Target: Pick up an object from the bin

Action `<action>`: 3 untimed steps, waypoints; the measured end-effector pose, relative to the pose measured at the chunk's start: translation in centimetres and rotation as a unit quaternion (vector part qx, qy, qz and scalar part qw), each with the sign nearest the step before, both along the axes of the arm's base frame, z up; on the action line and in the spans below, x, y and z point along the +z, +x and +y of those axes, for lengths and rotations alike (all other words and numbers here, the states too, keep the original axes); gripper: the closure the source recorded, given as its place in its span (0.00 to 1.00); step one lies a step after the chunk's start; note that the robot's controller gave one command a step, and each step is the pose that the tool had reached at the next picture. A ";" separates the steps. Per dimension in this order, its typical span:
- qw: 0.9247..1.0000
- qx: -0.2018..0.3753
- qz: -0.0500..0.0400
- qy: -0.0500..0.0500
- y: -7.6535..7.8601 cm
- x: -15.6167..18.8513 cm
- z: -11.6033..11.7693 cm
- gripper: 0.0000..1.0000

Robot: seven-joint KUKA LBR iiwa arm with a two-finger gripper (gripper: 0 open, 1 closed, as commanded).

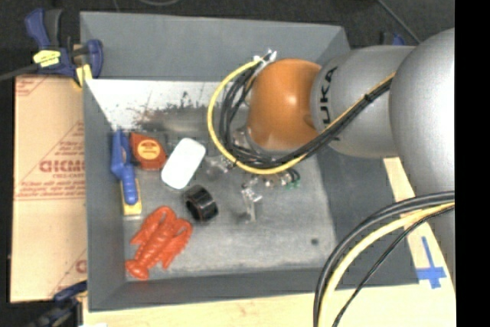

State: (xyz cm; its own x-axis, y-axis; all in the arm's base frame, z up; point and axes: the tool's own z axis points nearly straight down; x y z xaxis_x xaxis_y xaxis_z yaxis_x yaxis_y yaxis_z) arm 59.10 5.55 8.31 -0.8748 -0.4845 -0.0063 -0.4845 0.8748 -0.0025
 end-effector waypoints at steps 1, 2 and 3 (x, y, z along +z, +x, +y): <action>0.996 -0.086 0.002 0.001 -1.0 -0.5 1.1 0.00; 1.000 -0.010 0.002 0.000 -1.7 -0.6 2.1 0.00; 0.996 0.086 0.001 -0.001 -1.8 -0.9 3.4 0.00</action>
Offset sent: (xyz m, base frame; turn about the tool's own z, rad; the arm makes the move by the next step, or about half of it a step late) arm -0.0259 0.0321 -0.0072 -0.1772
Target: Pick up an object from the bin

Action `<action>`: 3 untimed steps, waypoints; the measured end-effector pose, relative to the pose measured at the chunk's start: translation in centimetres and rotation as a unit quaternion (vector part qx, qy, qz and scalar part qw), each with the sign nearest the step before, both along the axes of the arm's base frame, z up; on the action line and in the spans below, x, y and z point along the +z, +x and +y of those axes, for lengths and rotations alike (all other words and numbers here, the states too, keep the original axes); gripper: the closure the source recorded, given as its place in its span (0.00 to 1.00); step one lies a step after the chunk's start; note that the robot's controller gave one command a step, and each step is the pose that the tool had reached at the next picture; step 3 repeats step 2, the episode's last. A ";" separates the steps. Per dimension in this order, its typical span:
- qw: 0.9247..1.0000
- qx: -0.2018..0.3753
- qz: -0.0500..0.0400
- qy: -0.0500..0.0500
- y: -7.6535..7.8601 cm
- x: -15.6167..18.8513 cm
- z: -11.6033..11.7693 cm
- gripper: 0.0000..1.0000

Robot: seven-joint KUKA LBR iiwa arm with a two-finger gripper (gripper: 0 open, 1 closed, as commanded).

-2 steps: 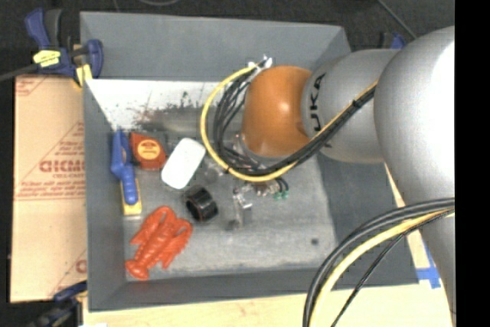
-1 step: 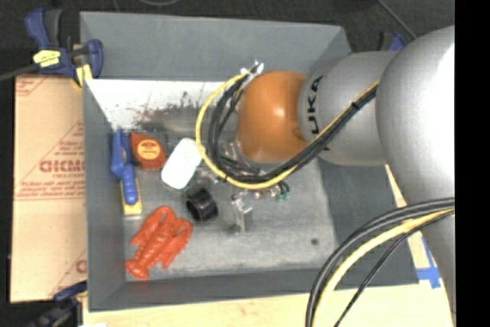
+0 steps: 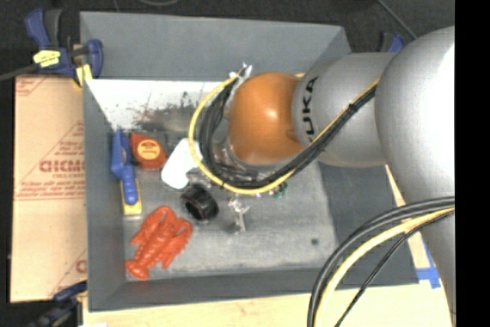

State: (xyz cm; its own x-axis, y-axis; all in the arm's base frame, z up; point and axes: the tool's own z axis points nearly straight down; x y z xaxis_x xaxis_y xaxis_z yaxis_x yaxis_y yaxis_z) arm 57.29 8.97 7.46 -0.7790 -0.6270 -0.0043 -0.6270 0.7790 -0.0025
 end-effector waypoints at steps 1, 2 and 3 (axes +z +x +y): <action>0.998 -0.062 0.001 0.001 -1.4 -0.2 0.9 0.00; 0.991 0.133 -0.001 0.000 -2.9 -0.2 1.3 1.00; 0.991 0.133 -0.001 0.000 -2.9 -0.2 1.3 1.00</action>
Offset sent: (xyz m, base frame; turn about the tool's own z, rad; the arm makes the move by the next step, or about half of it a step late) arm -0.0312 0.0133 -0.0046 -0.2694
